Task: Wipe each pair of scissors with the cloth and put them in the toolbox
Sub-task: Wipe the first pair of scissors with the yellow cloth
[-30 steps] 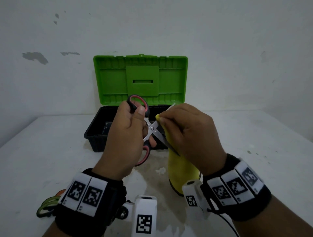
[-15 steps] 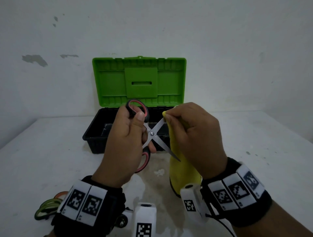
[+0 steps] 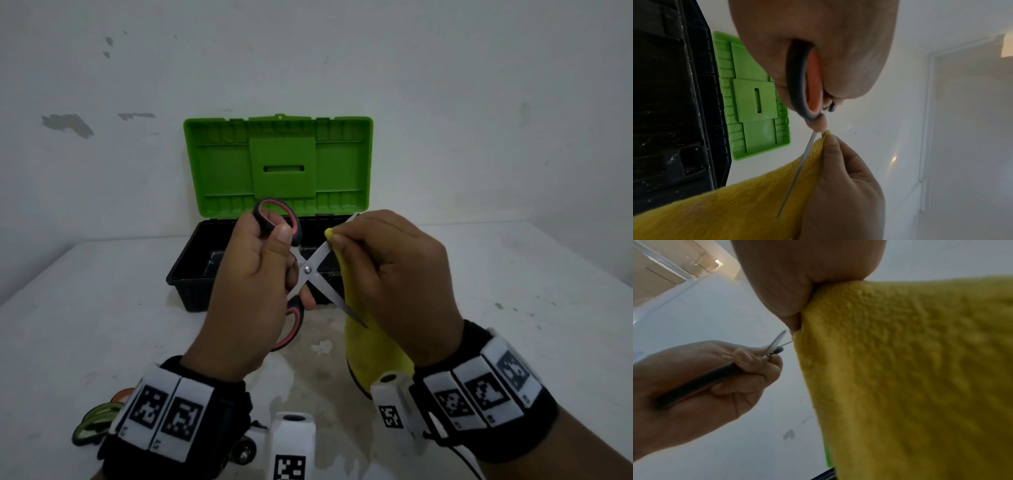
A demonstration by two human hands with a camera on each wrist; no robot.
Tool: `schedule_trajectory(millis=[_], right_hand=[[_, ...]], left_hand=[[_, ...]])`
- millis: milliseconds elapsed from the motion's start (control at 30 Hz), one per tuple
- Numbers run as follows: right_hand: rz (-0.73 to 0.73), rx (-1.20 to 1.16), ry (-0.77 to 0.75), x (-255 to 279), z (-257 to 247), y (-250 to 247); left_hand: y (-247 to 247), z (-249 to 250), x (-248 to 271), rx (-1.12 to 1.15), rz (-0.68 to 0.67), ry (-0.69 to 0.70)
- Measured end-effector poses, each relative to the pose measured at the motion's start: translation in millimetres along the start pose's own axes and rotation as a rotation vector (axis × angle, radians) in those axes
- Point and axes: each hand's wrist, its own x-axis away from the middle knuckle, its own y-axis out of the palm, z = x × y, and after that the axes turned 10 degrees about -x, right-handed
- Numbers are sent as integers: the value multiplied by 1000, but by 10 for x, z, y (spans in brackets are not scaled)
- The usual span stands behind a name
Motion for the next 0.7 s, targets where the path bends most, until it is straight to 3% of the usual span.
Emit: schedule_trajectory(millis=[367,433,567,700], right_hand=[[146,-19,180,-223,218,-300],[107,-26,115,-227,110,-338],[-109,48,-109,-127,-93,-237],[-125,49,-136,-76,-59,-158]], left_hand=[[4,87,13,20,5,-61],[-6,99,-5,21,19,-93],[22,125,-22,33,27,-126],[17,147,-9,11,15,-115]])
